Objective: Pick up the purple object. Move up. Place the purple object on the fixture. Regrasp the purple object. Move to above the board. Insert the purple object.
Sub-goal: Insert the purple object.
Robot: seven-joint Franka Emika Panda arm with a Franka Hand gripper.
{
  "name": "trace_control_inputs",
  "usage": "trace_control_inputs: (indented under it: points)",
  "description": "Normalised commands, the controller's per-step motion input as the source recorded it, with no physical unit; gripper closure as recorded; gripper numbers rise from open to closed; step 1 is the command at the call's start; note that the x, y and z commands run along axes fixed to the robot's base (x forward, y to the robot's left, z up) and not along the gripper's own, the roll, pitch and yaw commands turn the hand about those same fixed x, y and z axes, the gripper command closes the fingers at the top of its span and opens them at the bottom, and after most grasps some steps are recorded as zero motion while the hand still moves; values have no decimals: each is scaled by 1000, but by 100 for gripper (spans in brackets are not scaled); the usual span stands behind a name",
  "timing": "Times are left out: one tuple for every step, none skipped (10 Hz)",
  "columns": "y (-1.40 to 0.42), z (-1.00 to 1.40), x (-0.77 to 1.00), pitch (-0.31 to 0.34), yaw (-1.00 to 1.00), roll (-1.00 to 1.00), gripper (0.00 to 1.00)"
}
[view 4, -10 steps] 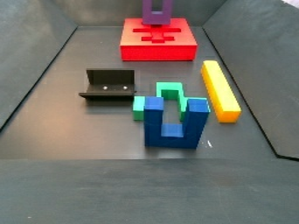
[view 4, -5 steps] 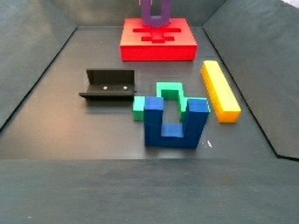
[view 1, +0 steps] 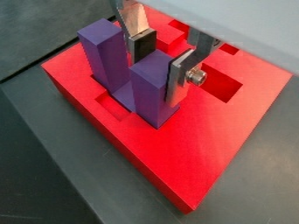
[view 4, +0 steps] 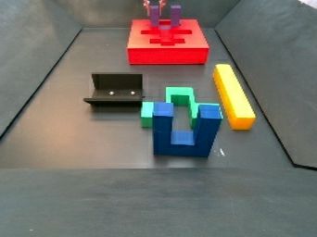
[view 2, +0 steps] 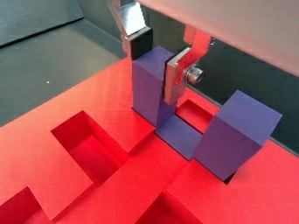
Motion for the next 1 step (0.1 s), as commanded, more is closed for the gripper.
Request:
trace_control_inputs:
  points:
    - [0, 0, 0, 0, 0, 0, 100]
